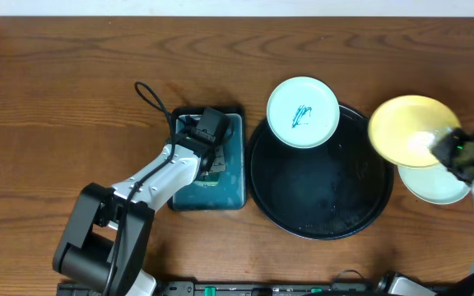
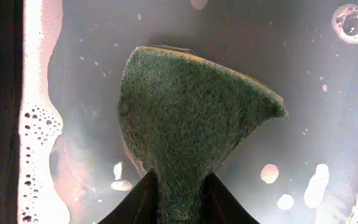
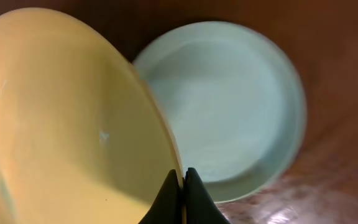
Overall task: Clean dirty plates on tray and stack at the side
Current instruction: 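Lift the yellow plate off the tray and carry it right, then set the yellow plate onto the pale green plate, release, then move the right gripper to the remaining pale green plate on the tray, then push the pale green plate toward the tray center with the right gripper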
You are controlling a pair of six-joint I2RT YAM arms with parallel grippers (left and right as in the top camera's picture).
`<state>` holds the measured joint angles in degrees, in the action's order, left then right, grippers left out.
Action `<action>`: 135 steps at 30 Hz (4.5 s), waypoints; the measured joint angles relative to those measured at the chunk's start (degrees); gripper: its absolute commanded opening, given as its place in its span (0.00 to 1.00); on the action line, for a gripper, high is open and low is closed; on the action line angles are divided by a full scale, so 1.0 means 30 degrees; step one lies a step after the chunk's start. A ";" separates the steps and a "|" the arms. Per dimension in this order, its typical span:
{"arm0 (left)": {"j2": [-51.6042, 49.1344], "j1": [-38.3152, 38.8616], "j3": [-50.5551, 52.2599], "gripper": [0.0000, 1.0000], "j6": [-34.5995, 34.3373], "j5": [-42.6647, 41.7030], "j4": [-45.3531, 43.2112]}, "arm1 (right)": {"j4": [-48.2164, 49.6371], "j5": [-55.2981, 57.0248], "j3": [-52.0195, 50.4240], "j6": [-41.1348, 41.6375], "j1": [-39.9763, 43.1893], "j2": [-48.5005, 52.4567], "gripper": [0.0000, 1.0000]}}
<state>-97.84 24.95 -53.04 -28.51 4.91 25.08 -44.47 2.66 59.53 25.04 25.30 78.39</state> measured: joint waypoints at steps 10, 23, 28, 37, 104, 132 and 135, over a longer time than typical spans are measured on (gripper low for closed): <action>0.0000 0.0000 0.0000 0.26 0.0000 0.0000 0.0007 | 0.0991 -0.0226 -0.1683 0.1443 0.4488 0.0000 0.01; 0.0000 0.0000 0.0000 0.26 0.0000 0.0000 0.0058 | 0.3118 -0.0284 -0.4182 0.2186 0.5238 0.0000 0.10; 0.0000 0.0000 0.0000 0.26 0.0000 0.0000 0.0058 | 0.3432 -0.0685 -0.4182 0.2433 0.5238 0.0000 0.22; 0.0000 0.0000 0.0000 0.26 0.0000 0.0000 0.0058 | 0.3716 -0.2448 -0.4182 0.2426 0.5238 0.0000 0.24; 0.0000 0.0000 0.0000 0.26 0.0000 0.0000 0.0073 | 0.5909 -0.3978 0.2463 -0.6433 -0.9347 0.4801 0.40; 0.0000 0.0000 0.0000 0.26 0.0000 0.0000 0.0073 | 0.7322 -0.4517 0.2827 -0.4845 -0.9639 1.0987 0.01; 0.0000 0.0000 0.0000 0.26 0.0000 0.0000 0.0073 | 0.6025 -0.4532 0.2849 -0.4794 -0.9639 1.0448 0.01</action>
<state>-97.84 24.95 -53.04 -28.51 4.91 25.30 -26.39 -10.94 68.07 10.66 -3.62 109.73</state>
